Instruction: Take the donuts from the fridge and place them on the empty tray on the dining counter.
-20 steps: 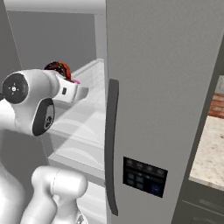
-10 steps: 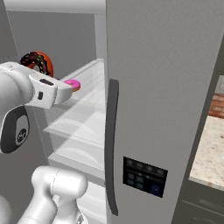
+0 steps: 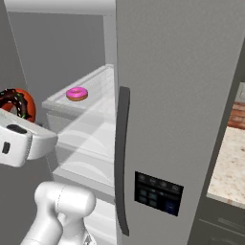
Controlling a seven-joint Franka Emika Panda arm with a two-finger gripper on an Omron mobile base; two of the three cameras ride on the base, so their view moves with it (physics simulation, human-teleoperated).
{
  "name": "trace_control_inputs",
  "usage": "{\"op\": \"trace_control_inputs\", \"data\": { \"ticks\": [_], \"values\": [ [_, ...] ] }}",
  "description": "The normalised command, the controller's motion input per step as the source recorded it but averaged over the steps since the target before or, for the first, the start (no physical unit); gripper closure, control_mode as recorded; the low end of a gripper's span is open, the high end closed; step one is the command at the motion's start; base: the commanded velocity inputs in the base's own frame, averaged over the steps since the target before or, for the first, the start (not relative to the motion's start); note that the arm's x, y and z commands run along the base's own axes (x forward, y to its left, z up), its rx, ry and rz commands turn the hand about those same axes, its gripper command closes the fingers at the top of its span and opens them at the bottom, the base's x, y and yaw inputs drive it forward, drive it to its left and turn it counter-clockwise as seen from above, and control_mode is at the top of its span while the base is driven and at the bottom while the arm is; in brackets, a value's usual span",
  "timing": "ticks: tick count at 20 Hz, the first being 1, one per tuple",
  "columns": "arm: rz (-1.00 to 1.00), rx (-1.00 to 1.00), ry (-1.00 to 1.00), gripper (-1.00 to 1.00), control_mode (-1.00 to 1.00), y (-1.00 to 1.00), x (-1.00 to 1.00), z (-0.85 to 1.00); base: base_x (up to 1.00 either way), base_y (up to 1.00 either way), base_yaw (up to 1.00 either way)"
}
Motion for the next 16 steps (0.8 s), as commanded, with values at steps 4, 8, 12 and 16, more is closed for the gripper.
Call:
{"op": "trace_control_inputs", "data": {
  "ticks": [4,8,12,16],
  "values": [
    [0.00,0.00,0.01,1.00,-1.00,-0.23,-0.77,-0.31,0.00,0.00,0.00],
    [0.00,0.00,0.00,1.00,1.00,0.00,0.00,0.00,-0.45,-0.91,-0.32],
    [0.00,0.00,0.00,1.00,1.00,0.00,0.00,0.00,-0.04,-0.05,-0.94],
    [0.00,0.00,0.00,1.00,1.00,0.00,0.00,0.00,0.00,0.00,-1.00]
  ]
}}
